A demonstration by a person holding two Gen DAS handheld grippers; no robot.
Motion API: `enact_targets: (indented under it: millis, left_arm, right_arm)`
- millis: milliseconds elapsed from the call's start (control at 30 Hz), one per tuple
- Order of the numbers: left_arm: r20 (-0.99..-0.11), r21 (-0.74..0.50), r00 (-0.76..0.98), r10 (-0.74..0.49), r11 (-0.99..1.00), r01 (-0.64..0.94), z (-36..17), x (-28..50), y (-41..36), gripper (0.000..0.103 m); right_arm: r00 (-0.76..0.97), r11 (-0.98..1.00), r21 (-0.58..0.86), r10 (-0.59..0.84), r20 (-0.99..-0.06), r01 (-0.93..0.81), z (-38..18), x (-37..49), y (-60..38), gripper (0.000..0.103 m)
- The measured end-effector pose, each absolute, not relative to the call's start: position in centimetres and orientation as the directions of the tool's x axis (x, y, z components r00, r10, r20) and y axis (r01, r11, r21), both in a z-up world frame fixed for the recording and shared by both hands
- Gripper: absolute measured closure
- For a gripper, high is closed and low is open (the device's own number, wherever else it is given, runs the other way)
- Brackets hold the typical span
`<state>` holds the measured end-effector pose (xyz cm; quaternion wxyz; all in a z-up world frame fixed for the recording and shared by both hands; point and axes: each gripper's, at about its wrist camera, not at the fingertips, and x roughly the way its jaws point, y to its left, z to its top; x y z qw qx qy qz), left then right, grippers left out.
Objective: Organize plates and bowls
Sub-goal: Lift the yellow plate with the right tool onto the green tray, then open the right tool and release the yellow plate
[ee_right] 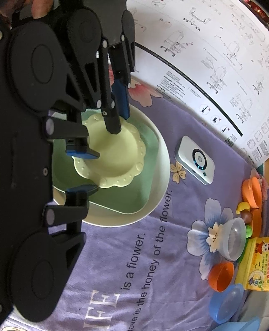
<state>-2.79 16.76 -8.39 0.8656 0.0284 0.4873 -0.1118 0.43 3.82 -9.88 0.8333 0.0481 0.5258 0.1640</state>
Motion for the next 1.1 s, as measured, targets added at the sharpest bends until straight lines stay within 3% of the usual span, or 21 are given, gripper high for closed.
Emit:
enact_targets:
  millis: [200, 367, 433, 500, 567, 633, 933, 1100]
  left_arm:
    - [-0.849, -0.056, 0.502, -0.167, 0.972, 0.228, -8.6, -2.8, 16.9, 0.082]
    - [-0.832, -0.035, 0.533, -0.152, 0.974, 0.223, -8.0, -3.0, 17.1, 0.072]
    - [-0.825, -0.015, 0.551, -0.125, 0.980, 0.200, -7.7, -3.1, 17.3, 0.052]
    - [-0.815, -0.002, 0.570, -0.103, 0.985, 0.175, -7.3, -3.1, 17.8, 0.039]
    - [-0.808, 0.001, 0.582, -0.091, 0.988, 0.156, -7.0, -3.1, 18.2, 0.029]
    - [-0.804, -0.002, 0.589, -0.081, 0.991, 0.134, -6.8, -3.1, 18.6, 0.015]
    - [-0.803, 0.010, 0.594, -0.057, 0.994, 0.108, -6.5, -3.4, 18.7, 0.001]
    - [-0.803, 0.014, 0.593, -0.054, 0.994, 0.109, -6.4, -3.5, 18.6, 0.000]
  right_arm:
    - [0.391, 0.938, 0.255, 0.332, -0.858, -0.236, -9.9, 0.5, 4.1, 0.074]
    - [0.410, 0.939, 0.247, 0.328, -0.851, -0.238, -9.5, 0.3, 3.7, 0.059]
    - [0.419, 0.942, 0.244, 0.323, -0.848, -0.232, -9.3, 0.2, 3.5, 0.054]
    - [0.435, 0.944, 0.242, 0.320, -0.842, -0.225, -8.9, 0.0, 3.1, 0.045]
    - [0.455, 0.947, 0.236, 0.313, -0.834, -0.220, -8.6, -0.2, 2.7, 0.027]
    - [0.468, 0.948, 0.232, 0.311, -0.827, -0.219, -8.3, -0.4, 2.4, 0.022]
    - [0.491, 0.952, 0.221, 0.300, -0.818, -0.212, -7.7, -0.9, 2.0, 0.005]
    - [0.500, 0.954, 0.213, 0.292, -0.816, -0.209, -7.5, -1.1, 1.7, 0.004]
